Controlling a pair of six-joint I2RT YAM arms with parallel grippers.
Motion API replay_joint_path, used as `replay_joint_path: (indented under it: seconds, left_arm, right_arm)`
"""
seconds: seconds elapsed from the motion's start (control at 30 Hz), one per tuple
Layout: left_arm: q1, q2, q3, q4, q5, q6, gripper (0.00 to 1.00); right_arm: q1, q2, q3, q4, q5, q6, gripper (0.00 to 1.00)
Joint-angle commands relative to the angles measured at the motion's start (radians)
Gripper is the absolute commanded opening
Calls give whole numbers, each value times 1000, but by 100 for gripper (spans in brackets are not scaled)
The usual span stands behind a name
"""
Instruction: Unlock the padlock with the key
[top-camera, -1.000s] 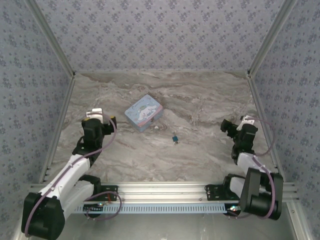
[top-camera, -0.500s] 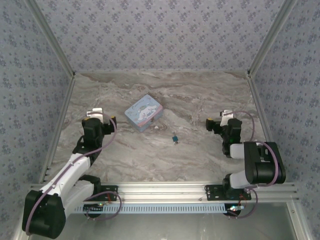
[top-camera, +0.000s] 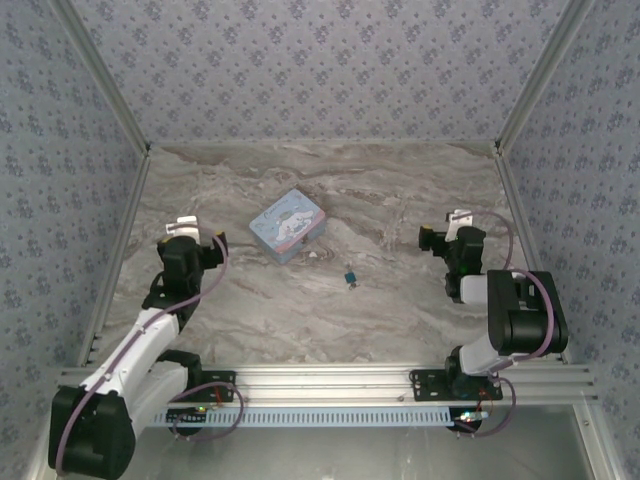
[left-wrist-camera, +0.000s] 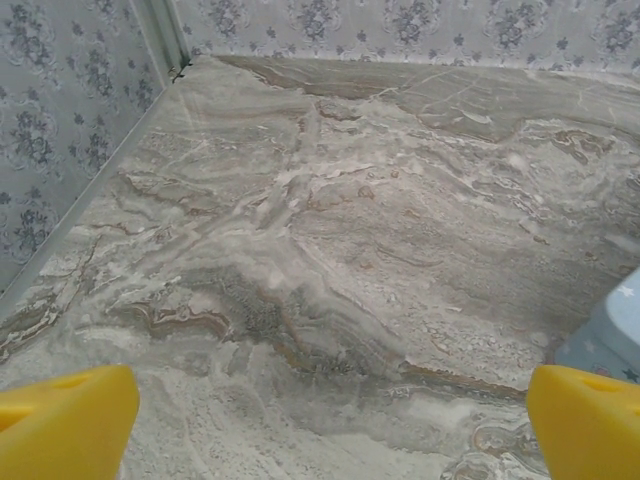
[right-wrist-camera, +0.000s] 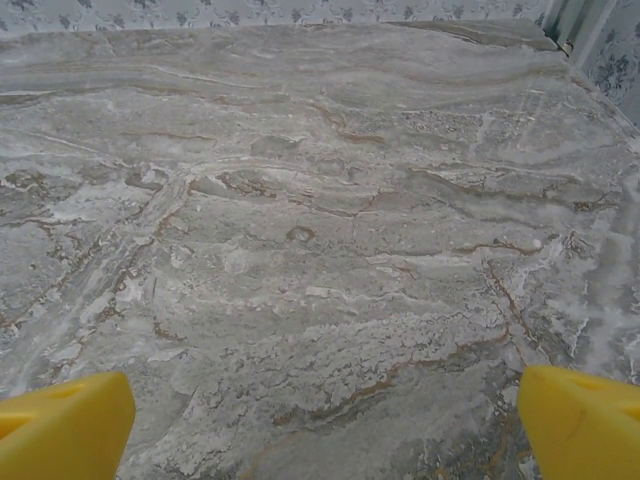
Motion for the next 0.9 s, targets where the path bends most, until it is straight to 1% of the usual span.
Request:
replay_joint_path:
  seconds: [0.0, 0.17, 0.23, 0.47, 0.57, 0.73, 0.87]
  left_arm:
    - [24, -1, -12, 7, 4, -10, 100]
    - [74, 44, -26, 56, 45, 0, 99]
    - [87, 77, -39, 105, 50, 11, 100]
    - [95, 210, -42, 251, 65, 78, 99]
    - [95, 263, -50, 338, 82, 112, 99]
    - [95, 347, -80, 542, 132, 161, 99]
    - [96, 387, -82, 624, 172, 195, 100]
  right_arm:
    - [14, 7, 16, -22, 37, -1, 100]
    - [14, 8, 17, -22, 38, -1, 100]
    - [15, 7, 16, -22, 38, -1, 100]
    - [15, 7, 17, -22, 39, -1, 100]
    - [15, 7, 16, -22, 38, -1, 100]
    - [14, 7, 16, -22, 38, -1, 100]
    - [14, 7, 16, -22, 38, -1, 100]
